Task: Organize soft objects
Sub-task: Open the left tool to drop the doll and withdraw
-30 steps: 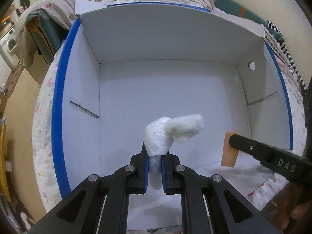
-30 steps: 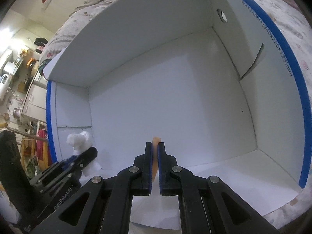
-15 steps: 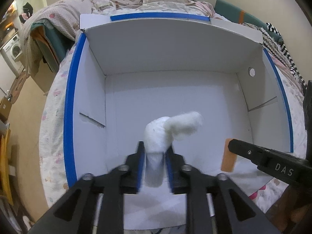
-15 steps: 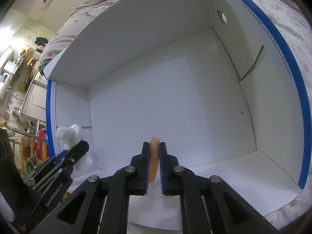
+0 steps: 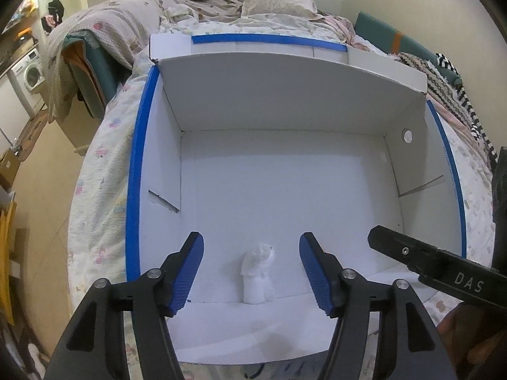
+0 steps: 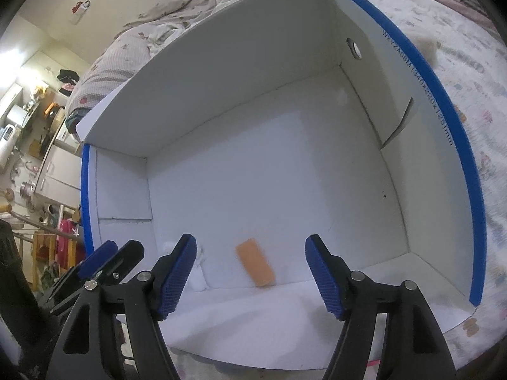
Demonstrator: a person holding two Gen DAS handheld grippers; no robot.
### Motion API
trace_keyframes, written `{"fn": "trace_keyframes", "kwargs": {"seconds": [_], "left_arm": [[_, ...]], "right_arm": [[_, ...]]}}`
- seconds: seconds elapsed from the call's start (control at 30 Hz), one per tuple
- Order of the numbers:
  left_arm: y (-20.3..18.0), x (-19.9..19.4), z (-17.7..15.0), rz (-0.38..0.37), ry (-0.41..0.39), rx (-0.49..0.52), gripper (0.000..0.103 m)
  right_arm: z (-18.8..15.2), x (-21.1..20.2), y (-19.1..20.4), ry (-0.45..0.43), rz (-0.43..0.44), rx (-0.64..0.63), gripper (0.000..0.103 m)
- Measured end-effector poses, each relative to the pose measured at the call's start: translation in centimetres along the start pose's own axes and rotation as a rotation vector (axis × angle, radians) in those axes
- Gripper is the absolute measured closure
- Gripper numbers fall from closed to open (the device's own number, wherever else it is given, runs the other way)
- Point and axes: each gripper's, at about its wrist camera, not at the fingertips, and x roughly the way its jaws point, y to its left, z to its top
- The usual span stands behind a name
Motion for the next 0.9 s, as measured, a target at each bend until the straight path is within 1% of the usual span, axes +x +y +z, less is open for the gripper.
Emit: {"fn": "trace_keyframes", "kwargs": {"seconds": [0.2,0.4,0.67,0.8,0.9], "left_arm": [[0.4,-0.7,-0.2,0.018,-0.02,-0.002,0.043],[1.3,-1.8,-0.8,0.021,-0.031,-0.05,0.043],[2.2,-4.3,-1.8,0.035,-0.07,-0.057,0.043],[2.9,-5.7,-2.8,0.038,-0.094,-0.072,0.038],[3.3,-6.3,-3.6,0.032,-0.09,-0.081,0.038]], "right_arm": [[0.0,0.0,0.1,-0.001,-0.002,-0.008,0.028],[-0.2,-0.5,0.0,-0.01,0.016,0.008,0.028],[-1.0,-1.9,-0.1,-0.036,0.023,0.018,0.028],[-1.6,-3.0,0.0,-0.056,0.019,0.011,0.028],[-2.2,-3.7,-0.2,-0.059,0.034,0.02,0.028]]}}
